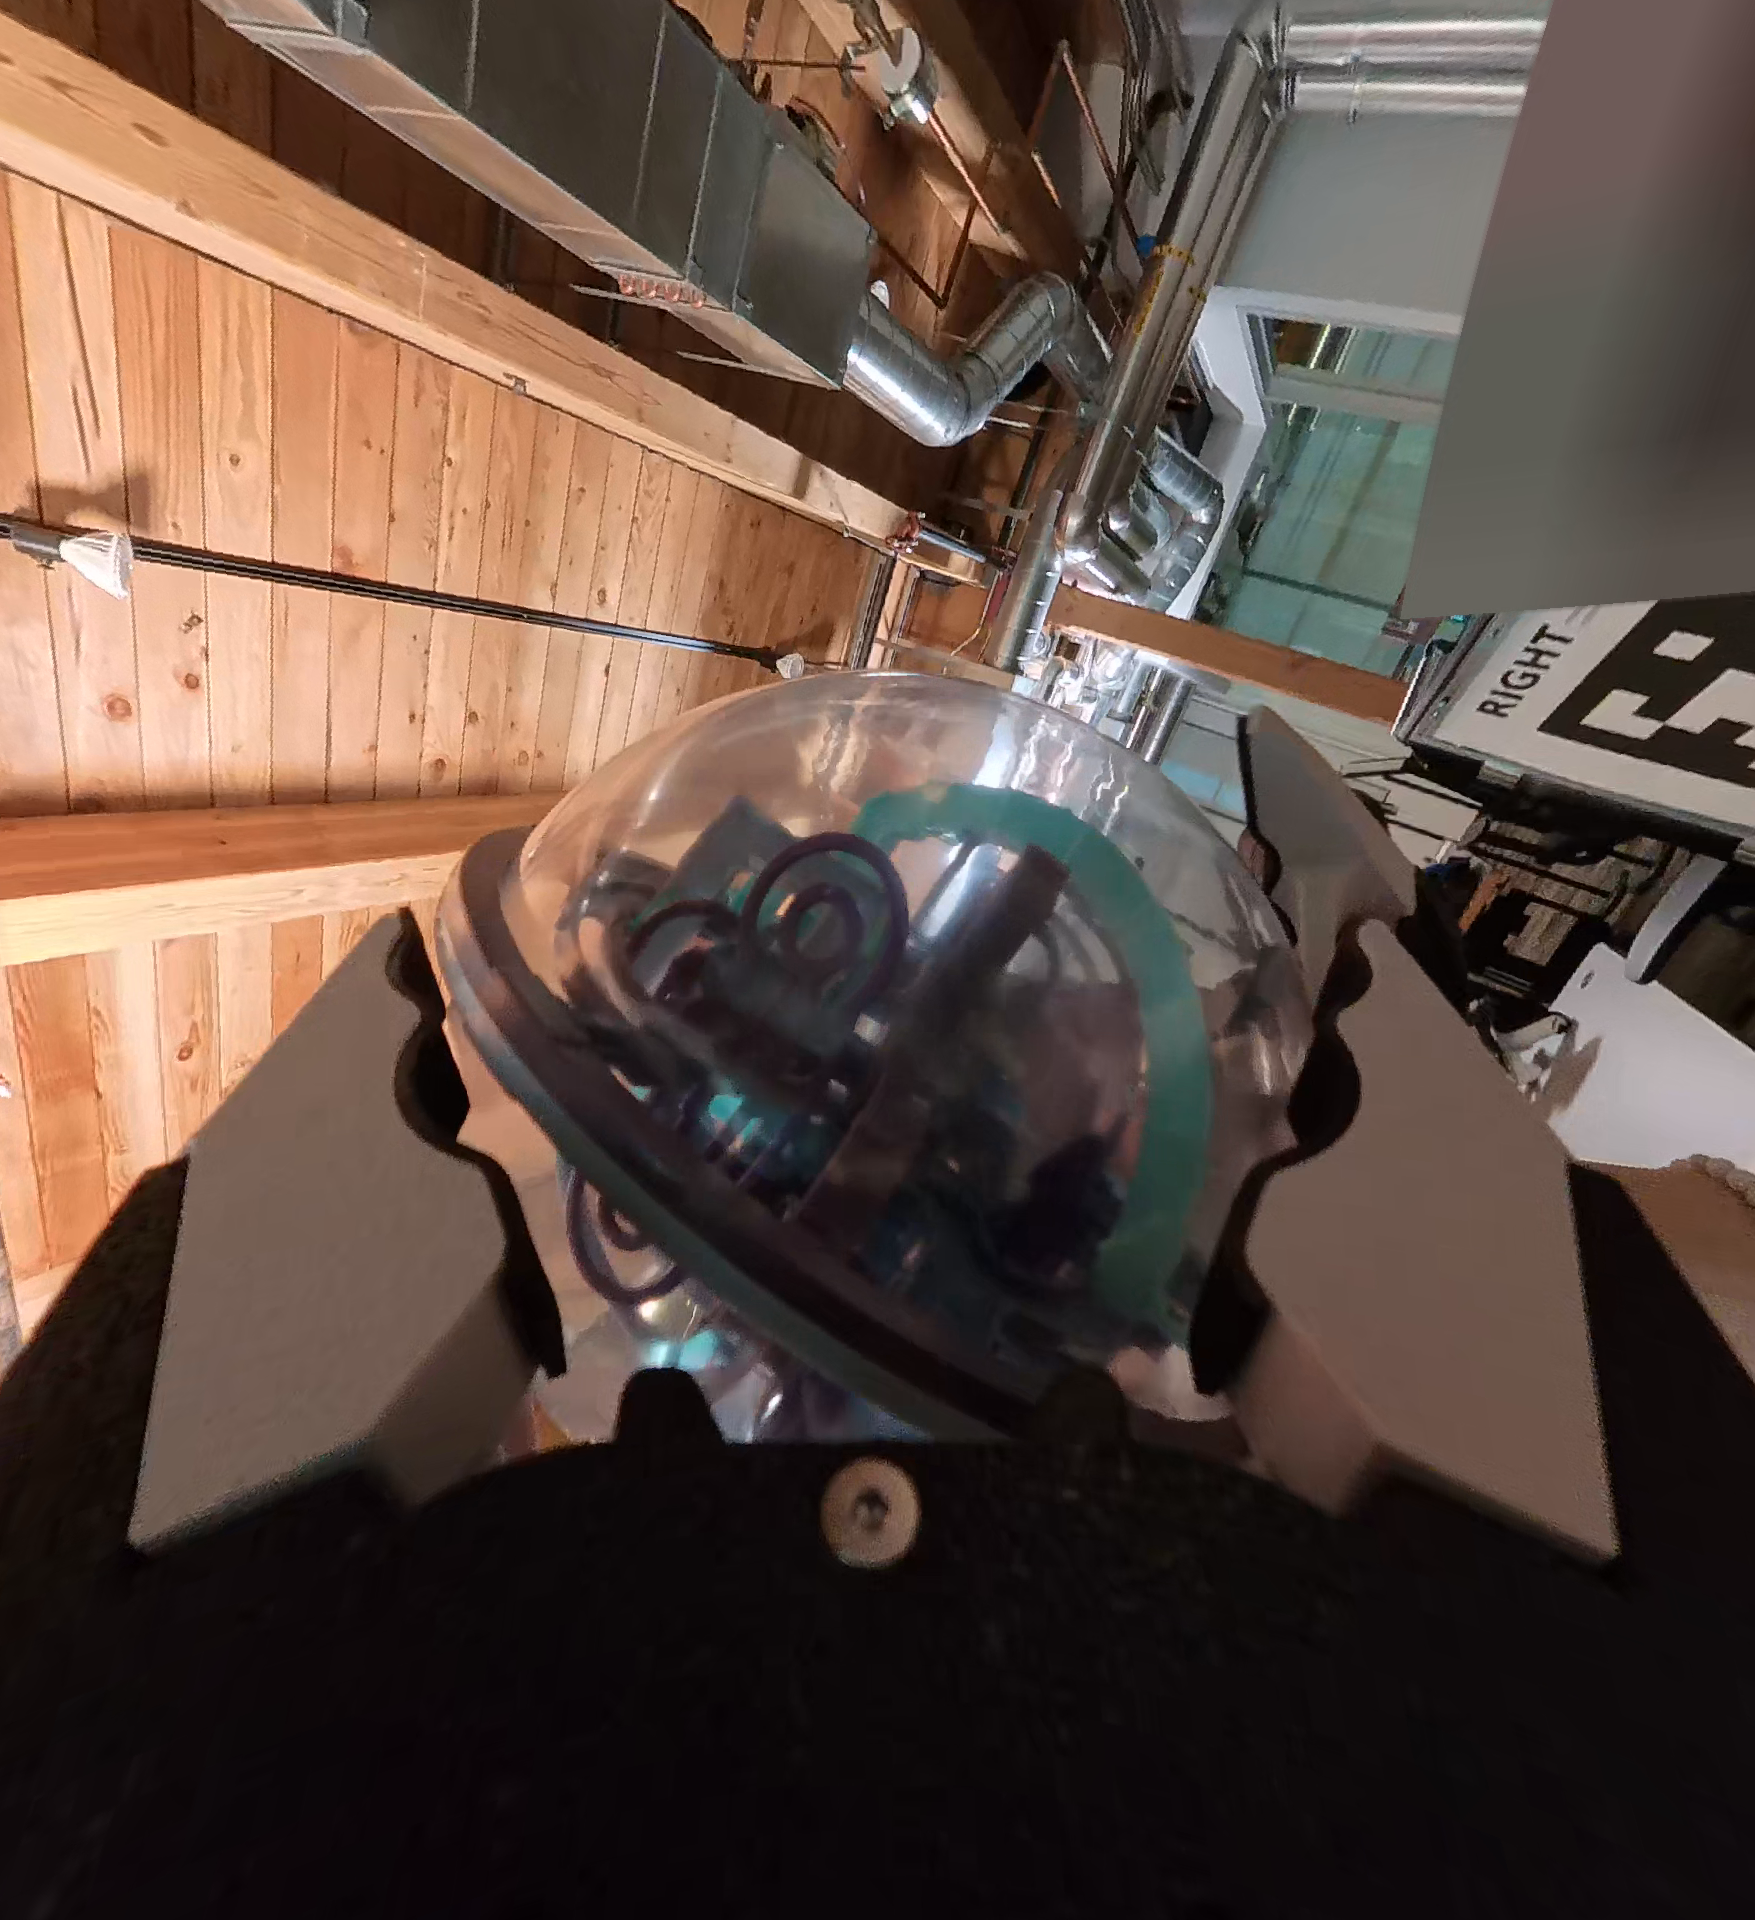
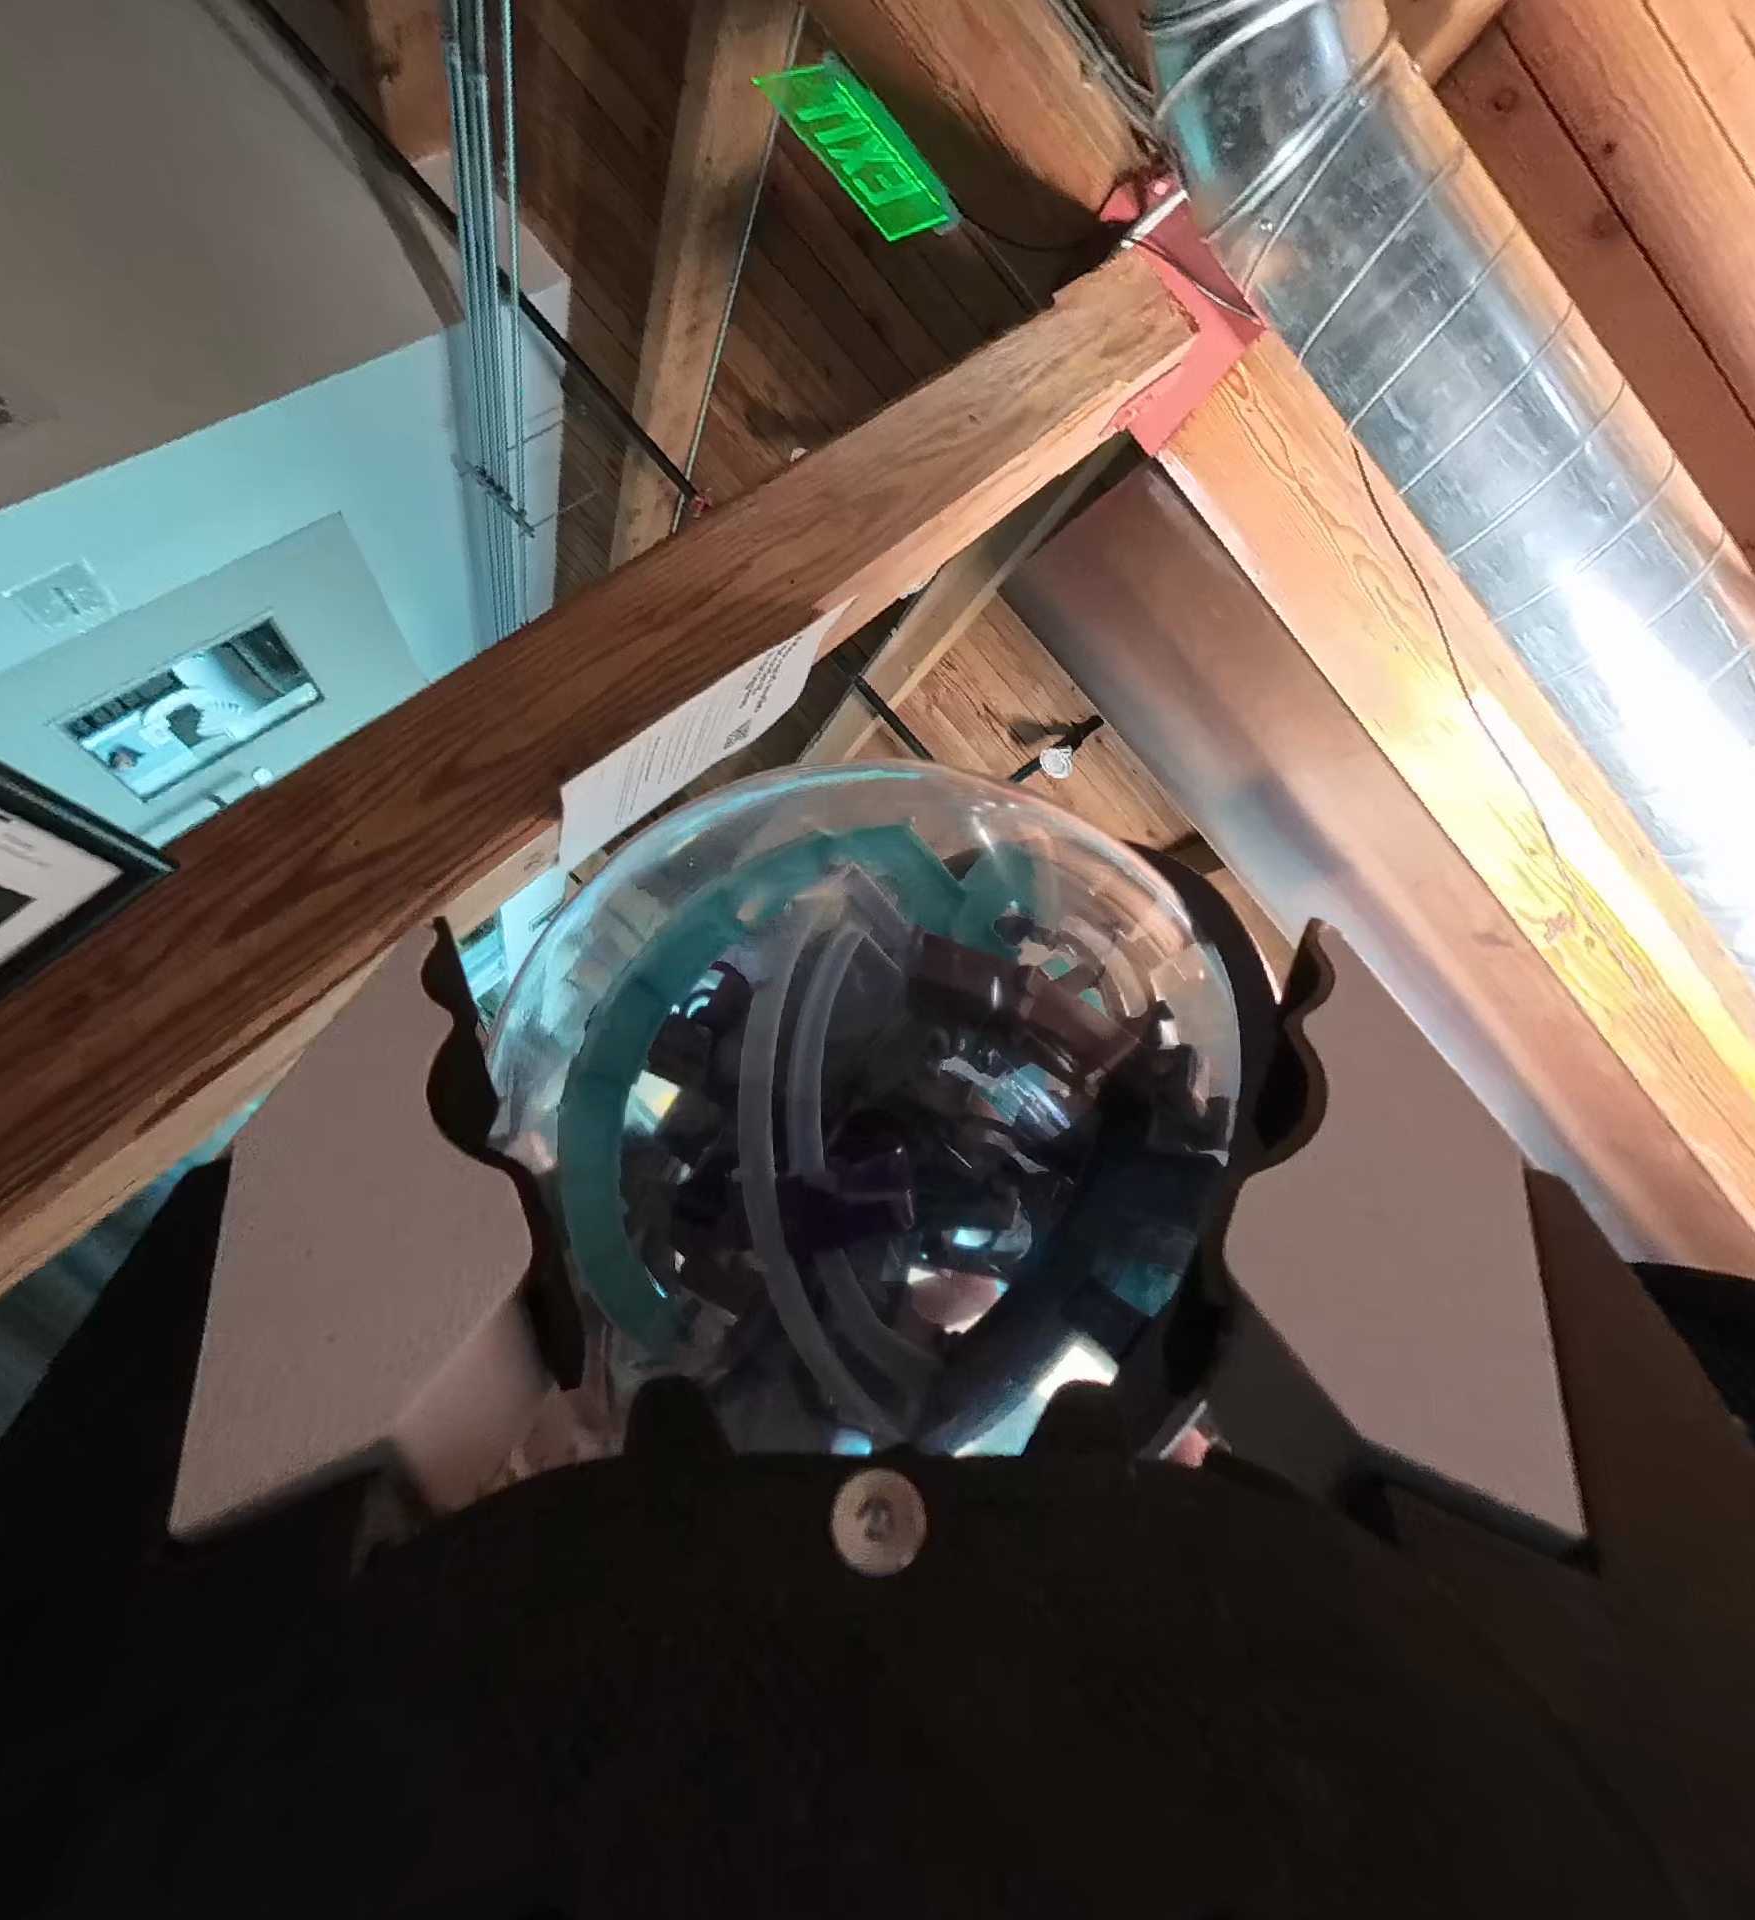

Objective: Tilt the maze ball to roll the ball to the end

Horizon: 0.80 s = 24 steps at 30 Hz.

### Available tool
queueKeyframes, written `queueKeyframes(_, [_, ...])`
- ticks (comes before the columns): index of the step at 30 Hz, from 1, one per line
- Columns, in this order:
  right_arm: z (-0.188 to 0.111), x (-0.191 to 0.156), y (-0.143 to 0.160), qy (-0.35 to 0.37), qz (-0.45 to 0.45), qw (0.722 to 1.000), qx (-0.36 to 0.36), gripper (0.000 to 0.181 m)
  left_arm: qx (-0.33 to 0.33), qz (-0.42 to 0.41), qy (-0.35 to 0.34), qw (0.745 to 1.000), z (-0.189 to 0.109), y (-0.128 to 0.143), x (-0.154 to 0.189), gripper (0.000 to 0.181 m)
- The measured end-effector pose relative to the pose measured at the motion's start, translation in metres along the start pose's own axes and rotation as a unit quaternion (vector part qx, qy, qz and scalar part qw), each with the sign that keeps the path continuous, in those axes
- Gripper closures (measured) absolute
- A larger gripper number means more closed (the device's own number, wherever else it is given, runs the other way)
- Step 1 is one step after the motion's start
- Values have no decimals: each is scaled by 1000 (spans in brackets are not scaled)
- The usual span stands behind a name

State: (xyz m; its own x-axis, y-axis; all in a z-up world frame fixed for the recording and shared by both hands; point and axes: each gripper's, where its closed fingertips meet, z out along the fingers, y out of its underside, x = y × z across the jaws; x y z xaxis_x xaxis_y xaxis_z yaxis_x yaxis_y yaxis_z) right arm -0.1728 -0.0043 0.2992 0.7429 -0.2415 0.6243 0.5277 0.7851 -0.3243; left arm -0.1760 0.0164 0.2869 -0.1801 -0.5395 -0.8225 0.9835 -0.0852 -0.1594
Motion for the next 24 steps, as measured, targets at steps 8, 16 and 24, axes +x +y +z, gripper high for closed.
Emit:
queueKeyframes(8, [-1, -1, 7, -19, -34, 999, 9, 29, 1, 22, 4, 1000, -2, 3, 0, 24])
queueKeyframes(16, [6, -7, -12, -56, -33, 997, 31, 37, 35, 39, 6, 999, 4, -14, -3, 24])
queueKeyframes(24, [25, 4, -17, -63, -29, 998, -9, 43, 62, 3, -26, 998, 8, -19, -25, 24])
